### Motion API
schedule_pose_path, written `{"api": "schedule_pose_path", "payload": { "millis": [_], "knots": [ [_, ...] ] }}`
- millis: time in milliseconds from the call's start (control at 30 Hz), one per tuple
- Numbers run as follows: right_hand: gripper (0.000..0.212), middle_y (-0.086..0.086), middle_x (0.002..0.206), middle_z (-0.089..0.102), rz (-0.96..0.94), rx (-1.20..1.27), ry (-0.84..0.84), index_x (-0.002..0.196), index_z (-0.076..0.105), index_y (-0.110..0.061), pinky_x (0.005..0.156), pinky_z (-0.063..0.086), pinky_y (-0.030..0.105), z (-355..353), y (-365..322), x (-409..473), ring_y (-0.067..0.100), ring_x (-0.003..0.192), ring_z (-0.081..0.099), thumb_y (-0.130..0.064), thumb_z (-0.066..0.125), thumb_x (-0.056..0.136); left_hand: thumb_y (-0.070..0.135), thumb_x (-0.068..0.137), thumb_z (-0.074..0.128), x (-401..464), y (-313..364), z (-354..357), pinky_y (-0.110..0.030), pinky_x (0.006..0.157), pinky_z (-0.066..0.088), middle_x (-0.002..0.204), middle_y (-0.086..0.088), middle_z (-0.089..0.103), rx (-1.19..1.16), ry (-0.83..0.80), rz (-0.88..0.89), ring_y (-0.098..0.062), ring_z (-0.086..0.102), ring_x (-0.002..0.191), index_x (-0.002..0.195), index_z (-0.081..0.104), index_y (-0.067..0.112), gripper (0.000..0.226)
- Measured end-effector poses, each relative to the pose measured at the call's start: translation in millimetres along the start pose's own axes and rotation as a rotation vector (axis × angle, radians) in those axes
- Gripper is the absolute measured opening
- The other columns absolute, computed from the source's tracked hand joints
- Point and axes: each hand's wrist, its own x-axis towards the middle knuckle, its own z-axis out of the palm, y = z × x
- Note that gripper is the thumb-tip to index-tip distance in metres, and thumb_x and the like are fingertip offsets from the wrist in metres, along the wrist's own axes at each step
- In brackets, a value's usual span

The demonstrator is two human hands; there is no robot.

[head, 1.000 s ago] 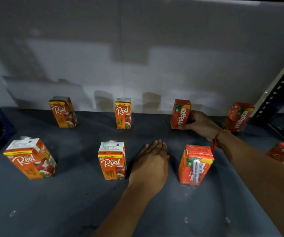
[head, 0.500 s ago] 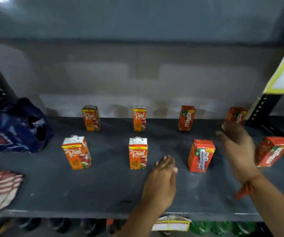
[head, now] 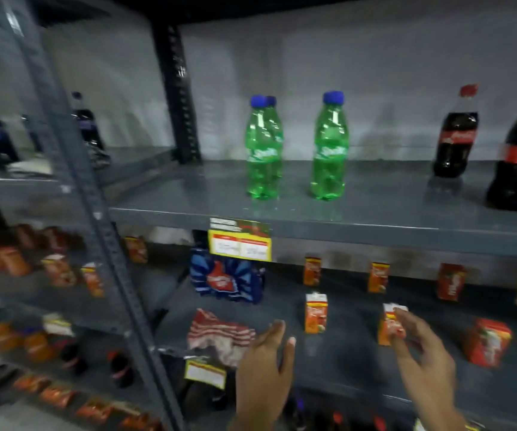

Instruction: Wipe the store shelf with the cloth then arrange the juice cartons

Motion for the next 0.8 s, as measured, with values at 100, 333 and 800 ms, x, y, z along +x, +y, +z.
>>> {"api": "schedule_pose_path", "payload": {
  "millis": [100,333,800],
  "knots": [
    [0.03,-0.003,0.112,0.069,0.043,0.058,-0.125,0.111,0.065,-0.033,0.081,0.045,0.005,55.4,-28.0,-25.5,0.015,0.104,0.063,-0.017,0.07,0.087,0.036,0.093,0.052,17.1,-42.6,-49.7,-0.03,0.096,0.042,0.128,-0.003,0.063,0.024,0.049,-0.196,-0.022,0.057,0.117,0.128,0.057,0.021,0.039],
    [0.014,0.004,0.104,0.065,0.556,0.216,-0.484,0.101,0.064,-0.022,0.072,0.047,0.024,174.4,-16.6,-46.0,0.012,0.088,0.059,-0.019,0.069,0.089,0.026,0.083,0.057,56.5,-133.3,-87.5,-0.039,0.068,0.049,0.075,-0.014,0.066,-0.082,0.022,-0.627,-0.032,0.06,0.073,0.066,0.061,0.015,0.021],
    [0.034,-0.004,0.079,0.072,0.279,-0.355,-0.786,0.071,0.066,-0.023,0.063,0.043,0.027,294.8,11.8,-10.9,0.016,0.079,0.066,-0.055,0.075,0.066,0.047,0.079,0.068,121.2,-209.7,-43.9,-0.029,0.066,0.045,0.092,-0.007,0.075,0.045,-0.08,-0.675,-0.028,0.068,0.086,0.096,0.073,0.019,0.033]
  ]
}}
